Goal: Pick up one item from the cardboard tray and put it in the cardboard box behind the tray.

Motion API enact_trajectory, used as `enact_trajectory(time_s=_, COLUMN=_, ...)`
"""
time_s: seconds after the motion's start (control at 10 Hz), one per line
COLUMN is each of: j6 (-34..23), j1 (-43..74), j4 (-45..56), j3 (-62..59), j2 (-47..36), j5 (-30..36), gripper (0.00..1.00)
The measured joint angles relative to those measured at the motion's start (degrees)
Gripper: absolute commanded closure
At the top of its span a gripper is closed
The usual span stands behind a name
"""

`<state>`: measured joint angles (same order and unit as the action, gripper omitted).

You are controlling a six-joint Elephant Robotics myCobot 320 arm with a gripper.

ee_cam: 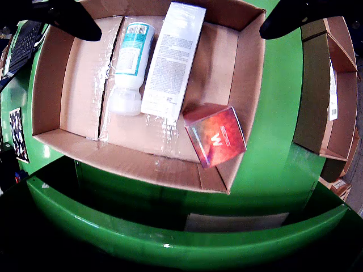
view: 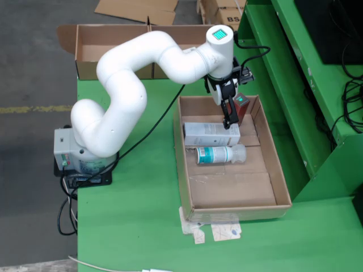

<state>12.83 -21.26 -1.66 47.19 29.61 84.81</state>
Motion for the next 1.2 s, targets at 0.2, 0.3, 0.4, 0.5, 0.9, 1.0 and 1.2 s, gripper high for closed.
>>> enact_trajectory(time_s=0.2, j6=0.0, j1=-0.71, j4=-3.17, j3=5.36, j2=-1.05, j5=0.0, gripper=0.0)
enact_trajectory(time_s=0.3, j6=-0.09, j1=-0.71, j4=-3.61, j3=6.24, j2=-1.23, j5=0.09, gripper=0.0)
enact_trajectory(time_s=0.4, j6=-0.35, j1=-0.62, j4=-5.98, j3=8.35, j2=-2.9, j5=0.26, gripper=0.0)
enact_trajectory(time_s=0.5, j6=-0.44, j1=-0.62, j4=-7.74, j3=11.6, j2=-3.16, j5=0.26, gripper=0.0)
enact_trajectory(time_s=0.9, j6=-0.79, j1=-0.18, j4=-13.01, j3=16.61, j2=-3.51, j5=0.88, gripper=0.0)
enact_trajectory(time_s=1.0, j6=-0.88, j1=-0.09, j4=-15.12, j3=18.81, j2=-4.21, j5=1.32, gripper=0.0)
enact_trajectory(time_s=1.2, j6=-0.97, j1=-0.09, j4=-17.32, j3=22.5, j2=-4.65, j5=1.49, gripper=0.0)
